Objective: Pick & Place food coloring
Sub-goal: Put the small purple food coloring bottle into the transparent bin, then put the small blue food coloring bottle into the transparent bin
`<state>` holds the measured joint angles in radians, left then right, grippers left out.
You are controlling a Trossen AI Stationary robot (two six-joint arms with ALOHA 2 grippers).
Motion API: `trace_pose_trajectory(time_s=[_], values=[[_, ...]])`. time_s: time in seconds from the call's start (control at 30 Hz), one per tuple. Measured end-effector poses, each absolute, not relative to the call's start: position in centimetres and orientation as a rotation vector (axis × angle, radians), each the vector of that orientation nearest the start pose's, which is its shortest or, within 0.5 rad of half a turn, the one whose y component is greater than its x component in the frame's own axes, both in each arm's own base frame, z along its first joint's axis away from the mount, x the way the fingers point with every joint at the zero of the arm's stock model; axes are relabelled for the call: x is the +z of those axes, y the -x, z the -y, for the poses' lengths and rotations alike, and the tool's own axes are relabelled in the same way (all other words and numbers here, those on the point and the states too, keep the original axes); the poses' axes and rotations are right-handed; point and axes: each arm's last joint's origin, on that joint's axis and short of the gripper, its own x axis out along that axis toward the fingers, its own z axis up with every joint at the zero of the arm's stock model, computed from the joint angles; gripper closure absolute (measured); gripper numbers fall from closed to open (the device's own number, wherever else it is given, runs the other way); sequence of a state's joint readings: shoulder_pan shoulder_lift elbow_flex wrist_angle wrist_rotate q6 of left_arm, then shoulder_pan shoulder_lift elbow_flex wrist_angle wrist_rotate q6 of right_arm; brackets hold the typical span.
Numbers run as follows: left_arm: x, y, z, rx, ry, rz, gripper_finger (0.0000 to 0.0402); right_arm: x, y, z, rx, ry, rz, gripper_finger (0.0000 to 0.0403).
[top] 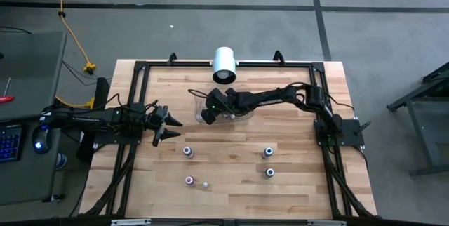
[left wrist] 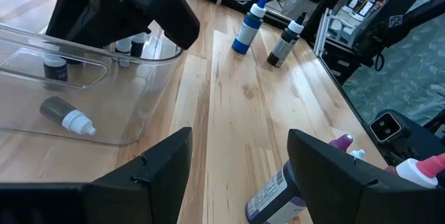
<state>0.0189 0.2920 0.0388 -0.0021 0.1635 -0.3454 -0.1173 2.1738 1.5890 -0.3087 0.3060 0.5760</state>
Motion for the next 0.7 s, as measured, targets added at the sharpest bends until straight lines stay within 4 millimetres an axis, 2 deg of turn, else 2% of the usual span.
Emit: trace_pose_trajectory(time_s=[0.17, 0.4, 0.53, 0.7], values=[[15.2, -11.3, 0.3, -0.098, 0.366, -0.277, 0.0167, 16.8, -46.4, 6.3, -0.606, -0.418, -0.734, 0.0252], [15.2, -11.3, 0.3, -0.098, 0.366, -0.277, 0.0167, 19.6, -45.8, 6.4, -0.58, -0.325, -0.701, 0.022], [15.2, -11.3, 0.3, -0.098, 0.366, -0.277, 0.0167, 22.4, -44.8, 6.3, -0.567, -0.298, -0.683, 0.0217], [15.2, -11.3, 0.3, -0.098, 0.366, -0.277, 0.0167, 25.3, -43.5, 3.8, -0.445, -0.188, -0.712, 0.0217]])
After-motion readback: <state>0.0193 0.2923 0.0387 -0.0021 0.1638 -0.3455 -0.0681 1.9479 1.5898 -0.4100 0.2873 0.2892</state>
